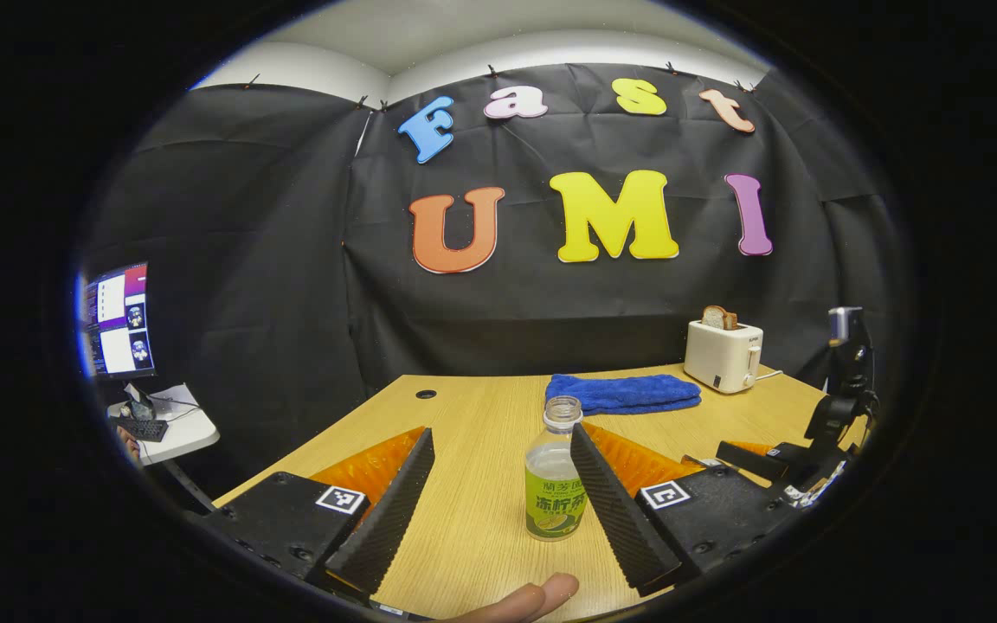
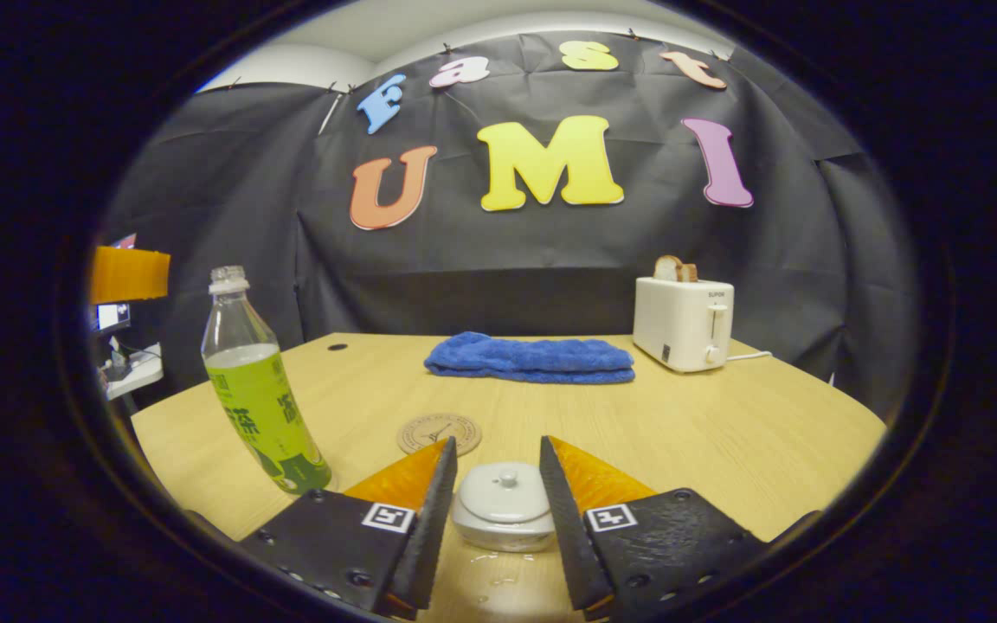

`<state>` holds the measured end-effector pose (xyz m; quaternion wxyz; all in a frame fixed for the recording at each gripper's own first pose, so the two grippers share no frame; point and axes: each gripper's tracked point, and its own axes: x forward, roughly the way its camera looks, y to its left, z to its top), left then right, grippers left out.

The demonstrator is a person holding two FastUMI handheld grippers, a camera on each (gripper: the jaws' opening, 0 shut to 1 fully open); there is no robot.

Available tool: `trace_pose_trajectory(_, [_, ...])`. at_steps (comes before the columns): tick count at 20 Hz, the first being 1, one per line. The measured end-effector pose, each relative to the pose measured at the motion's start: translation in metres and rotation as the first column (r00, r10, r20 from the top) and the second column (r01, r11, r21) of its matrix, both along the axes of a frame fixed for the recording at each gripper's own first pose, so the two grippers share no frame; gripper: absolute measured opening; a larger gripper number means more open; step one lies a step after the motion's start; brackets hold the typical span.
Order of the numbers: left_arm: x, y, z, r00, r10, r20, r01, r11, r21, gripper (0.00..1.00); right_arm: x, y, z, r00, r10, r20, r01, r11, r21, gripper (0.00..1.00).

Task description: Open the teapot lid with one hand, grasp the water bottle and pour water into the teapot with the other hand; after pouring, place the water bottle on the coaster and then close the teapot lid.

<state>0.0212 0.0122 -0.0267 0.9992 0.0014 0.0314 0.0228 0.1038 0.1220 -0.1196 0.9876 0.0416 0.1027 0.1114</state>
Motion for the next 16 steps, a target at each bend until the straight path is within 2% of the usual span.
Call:
trace_pose_trajectory(2, [0.001, -0.002, -0.001, 1.0, -0.003, -0.003, 0.003, 1.0, -0.001, 0.99, 0.003, -0.001, 0.002, 1.0, -0.01, 0.019, 0.01, 1.0, -0.005, 0.44])
trace_pose_trajectory(3, [0.002, -0.003, -0.002, 1.0, -0.004, -0.006, 0.004, 1.0, -0.001, 0.99, 0.004, 0.0, 0.0, 1.0, -0.007, 0.015, 0.007, 1.0, -0.006, 0.44])
trace_pose_trajectory(4, [0.001, -0.004, -0.003, 1.0, -0.006, -0.008, 0.006, 1.0, 0.002, 0.99, 0.004, 0.001, -0.001, 0.999, -0.003, 0.032, 0.003, 1.0, -0.014, 0.27])
trace_pose_trajectory(5, [0.001, -0.005, -0.003, 1.0, -0.008, -0.009, 0.008, 1.0, 0.005, 0.99, 0.007, 0.0, -0.001, 0.999, -0.001, 0.034, 0.002, 1.0, -0.022, 0.16])
trace_pose_trajectory(6, [0.001, -0.005, -0.004, 1.0, -0.008, -0.01, 0.008, 1.0, 0.007, 0.99, 0.008, -0.001, -0.001, 0.999, -0.001, 0.035, 0.002, 1.0, -0.028, 0.09])
trace_pose_trajectory(8, [0.001, -0.006, -0.001, 1.0, -0.009, -0.005, 0.009, 1.0, 0.009, 0.99, 0.009, 0.0, 0.001, 0.999, 0.006, 0.041, -0.005, 1.0, -0.028, 0.08])
trace_pose_trajectory(10, [0.002, -0.005, 0.0, 1.0, -0.011, -0.002, 0.011, 1.0, 0.005, 0.99, 0.007, -0.001, -0.002, 1.0, 0.009, 0.029, -0.008, 1.0, -0.025, 0.01])
trace_pose_trajectory(16, [0.003, -0.008, 0.0, 1.0, -0.031, 0.003, 0.031, 0.999, -0.008, 0.99, 0.006, -0.004, 0.016, 0.998, 0.023, 0.064, -0.024, 1.0, 0.016, 0.0])
